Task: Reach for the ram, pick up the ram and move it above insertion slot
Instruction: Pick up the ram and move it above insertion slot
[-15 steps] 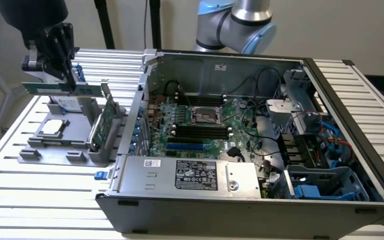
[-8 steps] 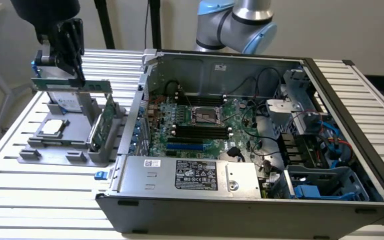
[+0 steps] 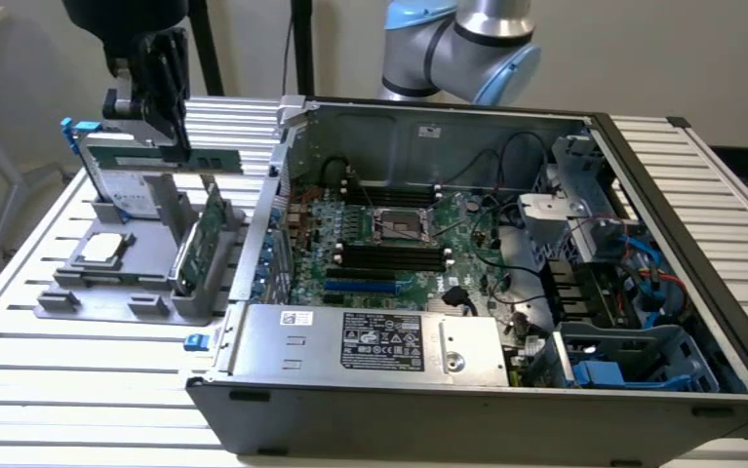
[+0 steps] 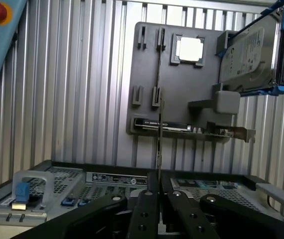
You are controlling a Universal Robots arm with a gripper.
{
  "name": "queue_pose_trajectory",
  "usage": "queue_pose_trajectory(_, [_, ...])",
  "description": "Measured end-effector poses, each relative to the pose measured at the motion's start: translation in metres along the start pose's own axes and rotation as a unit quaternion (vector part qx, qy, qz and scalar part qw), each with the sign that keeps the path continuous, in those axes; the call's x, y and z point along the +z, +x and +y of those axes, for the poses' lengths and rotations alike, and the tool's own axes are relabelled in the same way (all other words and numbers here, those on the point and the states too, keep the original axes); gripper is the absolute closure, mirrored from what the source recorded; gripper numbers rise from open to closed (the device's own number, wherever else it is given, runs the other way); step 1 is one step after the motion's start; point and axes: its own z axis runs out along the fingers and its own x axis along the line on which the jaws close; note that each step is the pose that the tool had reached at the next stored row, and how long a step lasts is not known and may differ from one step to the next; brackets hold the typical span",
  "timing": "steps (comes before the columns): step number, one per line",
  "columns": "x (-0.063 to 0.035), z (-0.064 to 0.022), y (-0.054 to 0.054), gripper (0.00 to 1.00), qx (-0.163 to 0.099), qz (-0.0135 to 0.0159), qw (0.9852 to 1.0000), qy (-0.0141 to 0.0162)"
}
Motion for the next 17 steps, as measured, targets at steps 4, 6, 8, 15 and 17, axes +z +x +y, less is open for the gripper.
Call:
queue_pose_trajectory(4, [-0.0022,-0.0126,-0.001,0.87,0.000,-0.0015,1.0000,0.0001])
queue_pose_trajectory(6, [-0.0032,-0.0190,-0.002,0.87,0.000,-0.0022,1.0000,0.0000])
queue_pose_trajectory(8, [-0.0042,-0.0255,-0.003,0.87,0.000,-0.0029,1.0000,0.0001])
queue_pose_trajectory(15, [-0.0075,-0.0490,-0.004,0.87,0.000,-0.0051,1.0000,0.0001])
queue_pose_trajectory(17, [-0.0084,-0.0561,-0.005,0.87,0.000,-0.0058,1.0000,0.0001])
